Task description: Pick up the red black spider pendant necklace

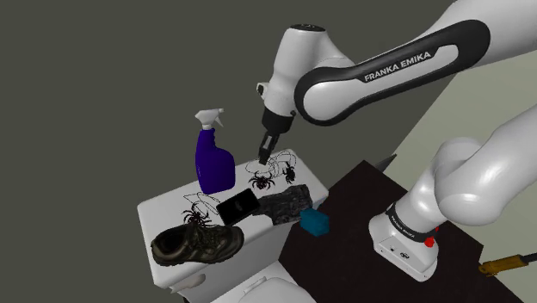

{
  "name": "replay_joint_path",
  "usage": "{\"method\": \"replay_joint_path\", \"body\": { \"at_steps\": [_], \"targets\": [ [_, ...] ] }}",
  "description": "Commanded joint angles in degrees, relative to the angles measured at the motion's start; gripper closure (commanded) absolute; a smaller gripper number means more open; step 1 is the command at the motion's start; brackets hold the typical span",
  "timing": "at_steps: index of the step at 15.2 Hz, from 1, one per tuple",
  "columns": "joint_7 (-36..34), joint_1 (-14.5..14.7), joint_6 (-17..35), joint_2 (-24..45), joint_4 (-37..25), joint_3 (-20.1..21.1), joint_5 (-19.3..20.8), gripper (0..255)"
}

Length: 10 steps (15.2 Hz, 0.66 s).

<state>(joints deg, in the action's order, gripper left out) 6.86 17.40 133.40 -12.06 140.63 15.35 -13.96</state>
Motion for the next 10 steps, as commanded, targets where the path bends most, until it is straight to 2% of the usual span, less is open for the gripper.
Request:
{"method": "replay_joint_path", "body": {
  "at_steps": [1,8,10],
  "targets": [
    [-0.2,0.0,-1.7,-1.0,-0.7,-0.1,0.0,255],
    [-0.8,-0.1,-7.6,-3.7,-3.8,-0.5,0.3,255],
    [-0.8,-0.1,-7.7,-3.8,-3.9,-0.6,0.4,255]
  ]
}}
